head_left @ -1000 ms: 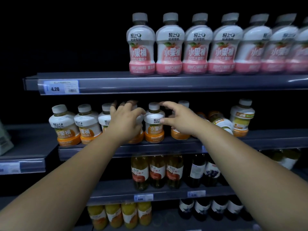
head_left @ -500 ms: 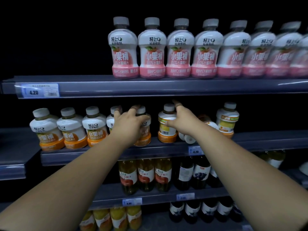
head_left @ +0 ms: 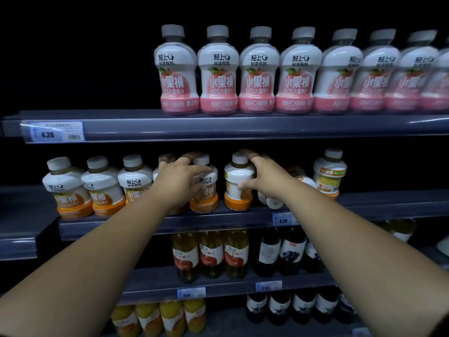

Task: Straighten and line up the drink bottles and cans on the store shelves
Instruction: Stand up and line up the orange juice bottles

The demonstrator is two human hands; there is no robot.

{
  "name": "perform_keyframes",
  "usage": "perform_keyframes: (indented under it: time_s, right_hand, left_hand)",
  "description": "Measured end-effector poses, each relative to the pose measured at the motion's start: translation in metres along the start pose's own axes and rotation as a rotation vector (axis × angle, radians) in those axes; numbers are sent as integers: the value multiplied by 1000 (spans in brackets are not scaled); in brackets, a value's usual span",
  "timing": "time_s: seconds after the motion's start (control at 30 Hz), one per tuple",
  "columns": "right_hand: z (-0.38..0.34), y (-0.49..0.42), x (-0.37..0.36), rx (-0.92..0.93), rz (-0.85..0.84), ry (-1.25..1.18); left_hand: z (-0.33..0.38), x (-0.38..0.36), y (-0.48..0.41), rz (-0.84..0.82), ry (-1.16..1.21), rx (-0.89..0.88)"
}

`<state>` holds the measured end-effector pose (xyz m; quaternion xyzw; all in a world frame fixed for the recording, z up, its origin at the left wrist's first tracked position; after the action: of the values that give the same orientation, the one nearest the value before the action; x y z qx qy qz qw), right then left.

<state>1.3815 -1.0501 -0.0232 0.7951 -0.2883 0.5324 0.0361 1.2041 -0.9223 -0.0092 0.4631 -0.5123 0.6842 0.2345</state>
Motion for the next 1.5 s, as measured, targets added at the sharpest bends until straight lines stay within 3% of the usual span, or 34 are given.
perform_keyframes:
  time_s: [0.17, 0.37, 0.5, 0.6, 0.7, 1.07, 1.23, 1.37, 1.5]
  right_hand:
    - [4, -4, 0, 92, -53, 74]
    - [-7, 3, -9, 116, 120, 135]
    - [-9, -3, -8, 119, 72, 63]
    - [-9, -2, -12, 133, 26, -51]
    - [-10, 5, -12, 120, 102, -118]
    - [-17, 10, -5, 108, 177, -17]
    - [-8, 22, -6, 144, 118, 18]
    - [13, 50, -7, 212, 167, 145]
    - [36, 70, -16, 206, 256, 477]
  left_hand:
    - [-3, 2, 1, -31, 72, -4]
    - [-2, 2, 4, -19, 111, 14]
    - [-1, 4, 5, -26, 124, 23]
    - [0, 5, 5, -34, 117, 20]
    - [3, 5, 5, -26, 111, 17]
    - [14, 2, 5, 15, 85, 46]
    - [28, 5, 7, 69, -9, 9]
    - [58, -8, 11, 104, -74, -118]
    - [77, -27, 8, 87, -83, -120]
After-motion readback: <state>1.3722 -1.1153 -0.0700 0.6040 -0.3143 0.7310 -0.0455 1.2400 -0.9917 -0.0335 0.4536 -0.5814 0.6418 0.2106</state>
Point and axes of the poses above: each hand's wrist, its own y-axis away from the middle knuckle, its own x-axis out of the back of the hand, z = x × y, the point moved 7 cm from there along -y, towards the middle knuckle, and after that the axes turned 7 degrees about y, right-handed, at the moved point
